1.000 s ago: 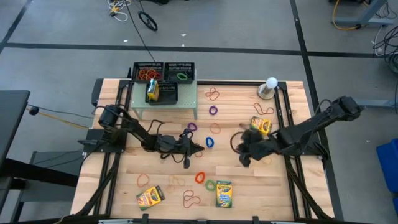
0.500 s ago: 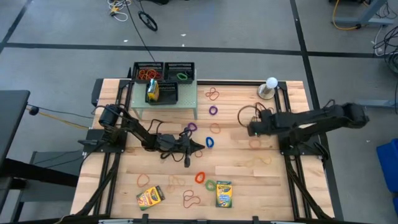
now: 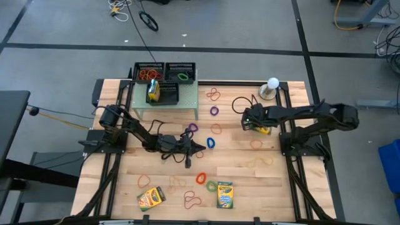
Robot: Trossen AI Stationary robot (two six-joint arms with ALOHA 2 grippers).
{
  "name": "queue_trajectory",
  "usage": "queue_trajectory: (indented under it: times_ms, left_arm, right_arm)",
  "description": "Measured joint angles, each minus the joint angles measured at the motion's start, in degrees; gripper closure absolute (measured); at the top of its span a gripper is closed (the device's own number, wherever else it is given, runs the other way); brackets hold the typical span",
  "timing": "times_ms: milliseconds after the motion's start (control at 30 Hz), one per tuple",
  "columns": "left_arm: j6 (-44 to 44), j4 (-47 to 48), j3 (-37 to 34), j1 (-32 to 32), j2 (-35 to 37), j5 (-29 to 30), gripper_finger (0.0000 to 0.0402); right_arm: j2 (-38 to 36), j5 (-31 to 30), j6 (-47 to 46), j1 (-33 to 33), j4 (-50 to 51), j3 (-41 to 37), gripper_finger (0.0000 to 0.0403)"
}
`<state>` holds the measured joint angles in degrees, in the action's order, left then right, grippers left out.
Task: Pick & Place Office Desk Supplies
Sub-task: Put the crayon box into the bottom black bin on the shelf
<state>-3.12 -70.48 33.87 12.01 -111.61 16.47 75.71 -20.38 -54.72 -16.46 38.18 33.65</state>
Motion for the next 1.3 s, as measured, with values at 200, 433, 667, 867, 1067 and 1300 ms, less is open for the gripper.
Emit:
queue_trajectory:
  times_ms: [200, 433, 667, 867, 1067, 1300]
  left_arm:
    - [0.09, 0.02, 0.0, 0.0, 0.0, 0.0, 0.0394]
    - [0.09, 0.28, 0.0, -0.02, 0.0, 0.0, 0.0394]
    - [0.05, 0.46, 0.0, 0.0, 0.02, -0.69, 0.0394]
    - [0.02, 0.44, 0.0, 0.02, 0.02, -1.66, 0.0394]
    - [-0.02, 0.39, 0.0, 0.02, 0.02, -1.62, 0.0394]
    - [-0.11, 0.39, 0.0, 0.02, 0.02, -1.55, 0.0394]
  right_arm:
    - [1.33, 7.39, 14.92, 4.22, -13.66, 0.91, 0.0391]
    - [-0.18, 6.75, 15.32, 7.7, -6.75, 7.89, 0.0362]
    - [-3.43, 11.34, 17.85, 0.7, -1.13, 6.32, 0.0279]
    - [-3.33, 20.64, 23.63, -6.98, -11.47, -0.2, 0.0238]
    - [-3.33, 25.74, 27.36, -10.73, -15.46, -2.59, 0.024]
    - [-2.3, 27.78, 27.61, -11.0, -18.44, -4.73, 0.0269]
